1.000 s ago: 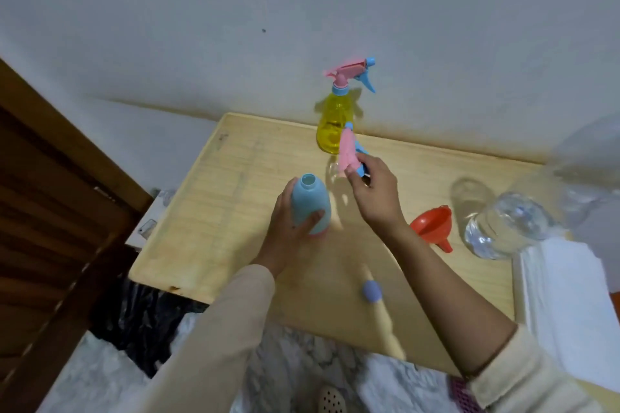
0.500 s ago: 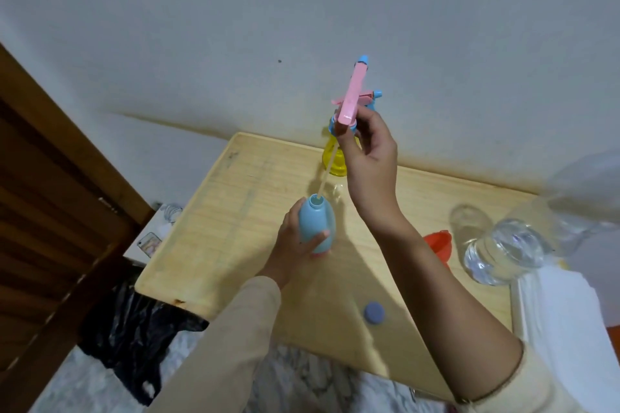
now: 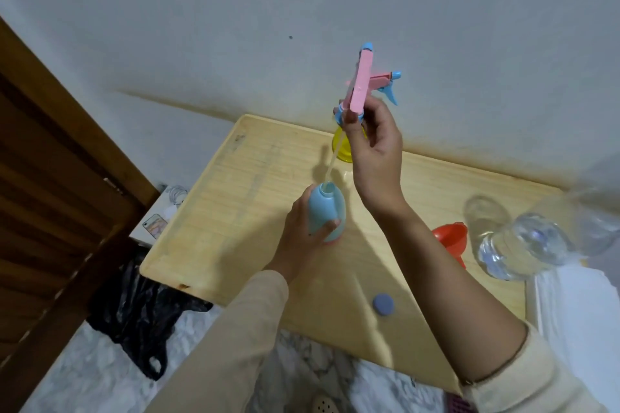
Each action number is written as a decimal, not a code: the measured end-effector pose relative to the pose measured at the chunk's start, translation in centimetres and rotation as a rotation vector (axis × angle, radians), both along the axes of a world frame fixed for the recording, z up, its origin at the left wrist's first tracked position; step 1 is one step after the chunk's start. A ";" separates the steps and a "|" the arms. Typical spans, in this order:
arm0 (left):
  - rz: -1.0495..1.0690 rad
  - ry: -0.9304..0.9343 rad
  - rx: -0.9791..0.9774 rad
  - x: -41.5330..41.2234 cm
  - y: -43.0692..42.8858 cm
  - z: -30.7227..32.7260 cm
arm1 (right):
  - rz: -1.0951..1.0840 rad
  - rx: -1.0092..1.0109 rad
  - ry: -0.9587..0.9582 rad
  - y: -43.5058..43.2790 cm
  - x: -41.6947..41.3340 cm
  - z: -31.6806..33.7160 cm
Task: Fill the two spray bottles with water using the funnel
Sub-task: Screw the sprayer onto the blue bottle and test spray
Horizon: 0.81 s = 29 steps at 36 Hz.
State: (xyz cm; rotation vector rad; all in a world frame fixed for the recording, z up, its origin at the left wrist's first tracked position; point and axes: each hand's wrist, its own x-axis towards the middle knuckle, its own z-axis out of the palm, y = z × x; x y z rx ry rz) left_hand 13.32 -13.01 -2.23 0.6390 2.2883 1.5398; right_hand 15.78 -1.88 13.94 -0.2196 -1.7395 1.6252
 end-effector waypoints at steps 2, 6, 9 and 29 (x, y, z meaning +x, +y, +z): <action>0.000 0.010 0.001 0.1 -0.1 0.1 | 0.003 -0.003 -0.006 0.2 -0.2 0.0; 0.014 0.038 -0.008 0.2 -0.2 0.0 | 0.019 -0.009 -0.019 0.6 -0.4 -0.8; 0.044 0.053 -0.004 0.4 0.0 -0.2 | 0.052 -0.043 -0.075 0.3 -0.1 -2.9; 0.148 0.046 0.048 0.1 2.5 -4.0 | 0.127 0.336 -0.297 1.8 1.0 -11.6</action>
